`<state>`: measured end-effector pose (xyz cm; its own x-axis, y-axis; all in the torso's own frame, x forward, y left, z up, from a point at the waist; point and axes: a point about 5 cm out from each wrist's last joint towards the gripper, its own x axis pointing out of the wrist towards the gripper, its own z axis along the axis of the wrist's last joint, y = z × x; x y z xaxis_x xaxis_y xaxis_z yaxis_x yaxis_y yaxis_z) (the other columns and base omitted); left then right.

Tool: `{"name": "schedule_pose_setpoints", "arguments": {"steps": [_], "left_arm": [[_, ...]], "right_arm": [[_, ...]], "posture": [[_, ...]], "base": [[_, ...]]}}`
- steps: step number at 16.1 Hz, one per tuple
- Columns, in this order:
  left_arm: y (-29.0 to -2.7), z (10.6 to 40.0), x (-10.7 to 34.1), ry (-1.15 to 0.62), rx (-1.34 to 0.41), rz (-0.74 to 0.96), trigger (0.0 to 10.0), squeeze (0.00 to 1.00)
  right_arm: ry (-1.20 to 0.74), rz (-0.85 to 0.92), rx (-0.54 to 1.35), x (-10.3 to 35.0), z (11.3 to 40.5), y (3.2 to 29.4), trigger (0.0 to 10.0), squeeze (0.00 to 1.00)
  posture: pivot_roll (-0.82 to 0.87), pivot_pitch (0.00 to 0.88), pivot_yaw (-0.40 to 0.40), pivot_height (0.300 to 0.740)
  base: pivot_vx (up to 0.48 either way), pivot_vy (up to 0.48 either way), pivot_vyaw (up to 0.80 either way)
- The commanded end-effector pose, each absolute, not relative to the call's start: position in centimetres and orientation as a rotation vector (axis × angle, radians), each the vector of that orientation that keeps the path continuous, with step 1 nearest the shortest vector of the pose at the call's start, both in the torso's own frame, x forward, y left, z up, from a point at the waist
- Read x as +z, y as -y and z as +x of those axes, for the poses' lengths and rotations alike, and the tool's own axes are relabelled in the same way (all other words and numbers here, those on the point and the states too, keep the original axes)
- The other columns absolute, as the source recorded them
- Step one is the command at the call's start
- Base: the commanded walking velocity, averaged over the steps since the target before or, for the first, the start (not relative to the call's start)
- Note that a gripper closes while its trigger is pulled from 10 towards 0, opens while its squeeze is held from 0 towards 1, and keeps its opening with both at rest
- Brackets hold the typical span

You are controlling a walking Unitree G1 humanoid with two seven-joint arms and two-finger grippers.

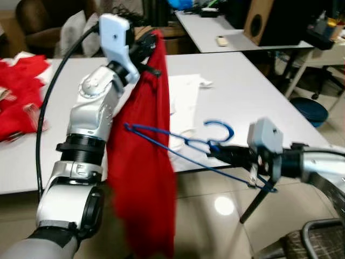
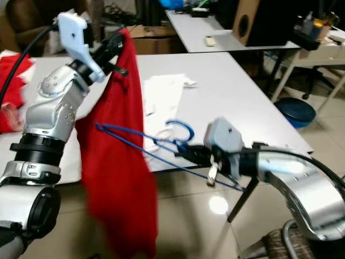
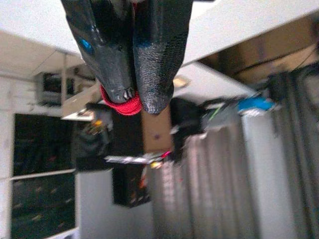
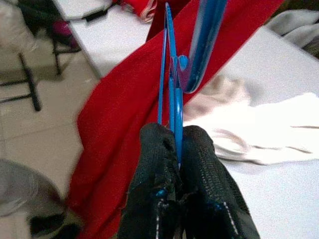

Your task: Hang hanger

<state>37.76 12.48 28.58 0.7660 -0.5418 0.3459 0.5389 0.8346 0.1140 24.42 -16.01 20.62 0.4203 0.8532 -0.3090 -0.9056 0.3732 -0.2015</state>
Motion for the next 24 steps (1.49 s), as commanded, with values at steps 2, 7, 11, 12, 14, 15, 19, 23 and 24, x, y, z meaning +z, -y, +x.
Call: {"name": "schedule_pose_setpoints", "arguments": {"steps": [2, 7, 11, 12, 14, 15, 19, 23, 24], "left_arm": [[-12.3, 37.2, 31.0, 0.452, -0.613, 0.0, 10.0, 0.0], [-12.1, 35.9, 34.9, 0.592, -0.659, -0.088, 10.0, 0.0], [-12.2, 36.1, 34.5, 0.524, -0.641, -0.058, 10.0, 0.0], [-12.2, 36.0, 34.1, 0.512, -0.644, -0.052, 10.0, 0.0], [-12.1, 35.6, 33.6, 0.501, -0.681, -0.053, 10.0, 0.0], [-12.0, 35.4, 33.3, 0.492, -0.706, -0.051, 10.0, 0.0], [-11.4, 34.2, 32.5, 0.456, -0.801, -0.024, 10.0, 0.0], [-13.7, 32.1, 37.4, 0.735, -0.808, -0.163, 10.0, 0.0], [-14.9, 31.4, 39.6, 0.87, -0.768, -0.23, 10.0, 0.0]], "right_arm": [[-0.099, -0.38, 1.105, 21.7, 25.2, 15.8, 10.0, 0.0], [0.03, -0.391, 0.939, 23.4, 27.7, 15.4, 10.0, 0.0], [0.002, -0.406, 1.01, 22.9, 27.5, 14.9, 10.0, 0.0], [-0.036, -0.414, 1.063, 22.4, 27.2, 14.7, 10.0, 0.0], [-0.086, -0.422, 1.131, 21.7, 26.7, 14.7, 10.0, 0.0], [-0.101, -0.421, 1.125, 21.4, 27.2, 14.8, 10.0, 0.0], [-0.166, -0.494, 1.093, 20.9, 29.7, 15.4, 10.0, 0.0], [0.02, -0.717, 0.692, 25.9, 36.7, 16.8, 10.0, 0.0], [0.195, -0.709, 0.554, 29.2, 37.8, 16.9, 10.0, 0.0]], "posture": [[-0.11, 0.0, 0.0, 0.74], [-0.12, 0.0, 0.004, 0.74], [-0.11, 0.0, 0.002, 0.74], [-0.11, 0.0, 0.002, 0.74], [-0.11, 0.0, 0.002, 0.74], [-0.12, 0.0, 0.002, 0.74], [-0.11, 0.0, -0.003, 0.74], [-0.1, 0.0, -0.04, 0.74], [-0.09, 0.0, -0.043, 0.74]], "base": [[0.405, 0.0, 0.0], [0.406, 0.0, 0.0], [0.182, 0.0, 0.0], [0.0, 0.0, 0.0], [0.0, 0.0, 0.0], [0.0, 0.0, 0.0], [0.0, 0.0, 0.0], [0.0, 0.0, 0.0], [0.0, 0.0, 0.0]]}}
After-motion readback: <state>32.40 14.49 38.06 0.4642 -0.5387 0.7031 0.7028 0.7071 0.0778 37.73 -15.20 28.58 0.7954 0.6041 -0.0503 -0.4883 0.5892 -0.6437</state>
